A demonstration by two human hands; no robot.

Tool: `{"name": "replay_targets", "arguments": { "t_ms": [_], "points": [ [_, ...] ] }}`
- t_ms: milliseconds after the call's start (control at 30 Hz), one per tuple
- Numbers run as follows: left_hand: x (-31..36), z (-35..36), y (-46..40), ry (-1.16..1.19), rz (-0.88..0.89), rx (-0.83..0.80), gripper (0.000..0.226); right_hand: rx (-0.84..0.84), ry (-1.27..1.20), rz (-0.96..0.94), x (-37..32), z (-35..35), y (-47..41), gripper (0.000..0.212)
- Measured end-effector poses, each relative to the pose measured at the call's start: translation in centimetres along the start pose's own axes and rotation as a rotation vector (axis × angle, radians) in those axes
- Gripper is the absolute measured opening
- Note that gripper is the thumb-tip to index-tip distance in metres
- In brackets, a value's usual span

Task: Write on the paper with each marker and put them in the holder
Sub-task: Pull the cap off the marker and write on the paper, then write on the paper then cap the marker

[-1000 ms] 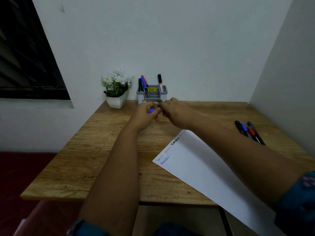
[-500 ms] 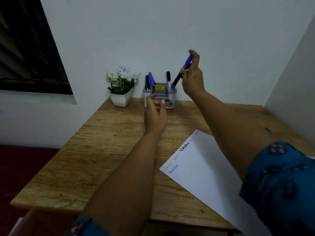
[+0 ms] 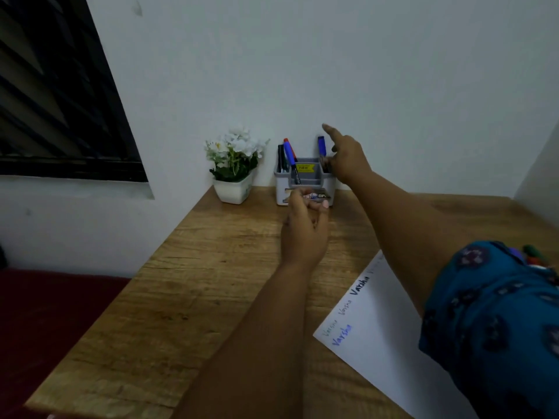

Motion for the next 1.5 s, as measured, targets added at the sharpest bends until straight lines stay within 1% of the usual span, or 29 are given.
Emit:
{"name": "replay_targets", "arguments": {
  "t_ms": [67, 133, 167, 200, 233, 300, 333, 433, 500, 567, 600, 667, 800, 933, 1000, 1067, 1133, 1200, 1233, 1300, 1367, 1433, 1500],
  "points": [
    [0.0, 0.0, -0.1, -0.024, -0.001, -0.019, 0.029, 0.05, -0.015, -0.02, -0.6, -1.4, 0.4, 0.064],
    [0.0, 0.0, -0.1, -0.044, 0.0, -0.044, 0.026, 0.085, 0.011, -0.044, -0.8, -3.7, 1.2, 0.043],
    [0.2, 0.0, 0.0, -0.056, 0.009, -0.061, 0.024, 0.08, 0.034, -0.027, -0.7, -5.3, 1.9, 0.033],
    [0.4, 0.0, 0.0, -0.079, 0.03, -0.074, 0.02, 0.039, 0.059, 0.009, -0.7, -7.2, 2.7, 0.025],
    [0.7, 0.0, 0.1, -0.116, 0.058, -0.091, 0.016, -0.039, 0.097, 0.06, -0.5, -9.3, 3.8, 0.022],
    [1.3, 0.2, 0.1, -0.194, 0.099, -0.166, 0.014, -0.233, 0.184, 0.167, 0.2, -13.5, 7.0, 0.019],
    [1.8, 0.4, 0.2, -0.216, 0.099, -0.214, 0.016, -0.292, 0.231, 0.222, 0.8, -15.4, 8.8, 0.019],
    [3.0, 0.8, 0.6, -0.245, 0.112, -0.293, 0.028, -0.328, 0.466, 0.318, 3.5, -19.3, 13.6, 0.021],
    [3.9, 1.0, 1.1, -0.259, 0.154, -0.324, 0.024, -0.363, 0.611, 0.378, 5.2, -20.3, 16.1, 0.025],
    [4.5, 1.1, 1.8, -0.253, 0.207, -0.371, 0.009, -0.362, 0.669, 0.427, 6.7, -20.7, 18.1, 0.032],
    [4.7, 1.1, 2.0, -0.247, 0.226, -0.399, 0.003, -0.331, 0.658, 0.452, 7.5, -20.8, 18.8, 0.034],
    [4.8, 0.9, 2.5, -0.262, 0.24, -0.433, 0.005, -0.278, 0.643, 0.496, 8.7, -20.8, 19.7, 0.037],
    [5.1, 0.4, 3.1, -0.221, 0.191, -0.398, 0.006, -0.2, 0.609, 0.57, 9.6, -20.0, 20.7, 0.039],
    [5.2, 0.4, 3.3, -0.218, 0.17, -0.39, 0.003, -0.209, 0.579, 0.603, 8.7, -18.7, 22.0, 0.027],
    [5.2, 0.6, 3.3, -0.227, 0.164, -0.411, 0.004, -0.244, 0.549, 0.594, 8.3, -18.1, 22.0, 0.027],
    [5.2, 0.8, 3.4, -0.261, 0.211, -0.441, 0.014, -0.27, 0.488, 0.556, 7.3, -17.4, 21.6, 0.024],
    [5.6, 1.1, 3.6, -0.269, 0.267, -0.47, 0.032, -0.32, 0.435, 0.435, 5.9, -16.4, 20.8, 0.022],
    [6.3, 1.4, 3.9, -0.197, 0.287, -0.482, 0.045, -0.343, 0.385, 0.24, 3.6, -15.1, 20.1, 0.022],
    [6.5, 1.6, 3.9, -0.165, 0.296, -0.496, 0.046, -0.338, 0.332, 0.143, 2.2, -14.4, 20.0, 0.02],
    [6.6, 1.8, 3.8, -0.146, 0.334, -0.534, 0.037, -0.338, 0.235, -0.038, 0.0, -13.0, 19.9, 0.019],
    [6.5, 1.2, 3.5, -0.145, 0.355, -0.556, 0.025, -0.339, 0.288, -0.17, -1.6, -12.1, 20.2, 0.024],
    [6.5, 0.3, 3.0, -0.219, 0.355, -0.564, 0.03, -0.349, 0.368, -0.192, -2.5, -12.0, 20.2, 0.031],
    [6.5, -0.3, 2.6, -0.338, 0.369, -0.574, 0.037, -0.393, 0.376, -0.163, -2.5, -11.9, 19.9, 0.035]
  ]
}}
Point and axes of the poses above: each hand's wrist, its own y-axis away from the middle knuckle, its own z-axis out of the palm, x = y × z, the point moved 1 cm from there along -y, towards the middle knuckle, and after that the axes turned 3 degrees about -y, right-handed, at the moved point
